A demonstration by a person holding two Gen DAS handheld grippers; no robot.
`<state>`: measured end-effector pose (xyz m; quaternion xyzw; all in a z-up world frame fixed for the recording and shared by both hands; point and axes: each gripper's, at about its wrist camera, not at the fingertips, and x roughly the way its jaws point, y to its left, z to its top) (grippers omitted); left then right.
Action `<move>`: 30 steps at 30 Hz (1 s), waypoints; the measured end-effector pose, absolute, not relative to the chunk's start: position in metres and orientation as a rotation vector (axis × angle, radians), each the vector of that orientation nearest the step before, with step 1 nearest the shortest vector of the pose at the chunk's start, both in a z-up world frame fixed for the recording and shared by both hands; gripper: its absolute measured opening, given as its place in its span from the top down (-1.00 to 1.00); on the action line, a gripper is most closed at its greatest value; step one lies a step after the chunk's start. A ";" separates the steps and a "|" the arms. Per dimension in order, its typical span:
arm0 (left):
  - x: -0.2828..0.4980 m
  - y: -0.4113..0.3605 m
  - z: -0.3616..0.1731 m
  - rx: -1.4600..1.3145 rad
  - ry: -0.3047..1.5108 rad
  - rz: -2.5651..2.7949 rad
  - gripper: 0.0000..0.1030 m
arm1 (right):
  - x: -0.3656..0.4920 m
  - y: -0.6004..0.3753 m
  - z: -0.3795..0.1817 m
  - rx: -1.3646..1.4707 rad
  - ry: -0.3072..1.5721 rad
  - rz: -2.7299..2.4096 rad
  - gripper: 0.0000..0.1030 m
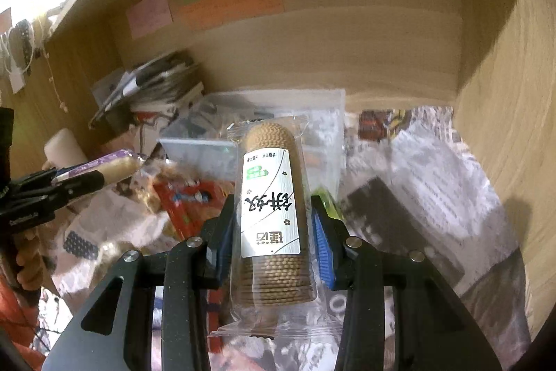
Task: Organize snacks
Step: 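Carry both rolls over the clear box and open both grippers to release them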
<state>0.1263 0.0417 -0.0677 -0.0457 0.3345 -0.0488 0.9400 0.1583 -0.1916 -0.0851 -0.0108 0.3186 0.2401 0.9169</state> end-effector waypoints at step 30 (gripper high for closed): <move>0.272 0.033 -0.077 -0.061 0.743 -0.151 0.12 | 0.272 -0.132 -0.089 -0.062 0.737 0.531 0.29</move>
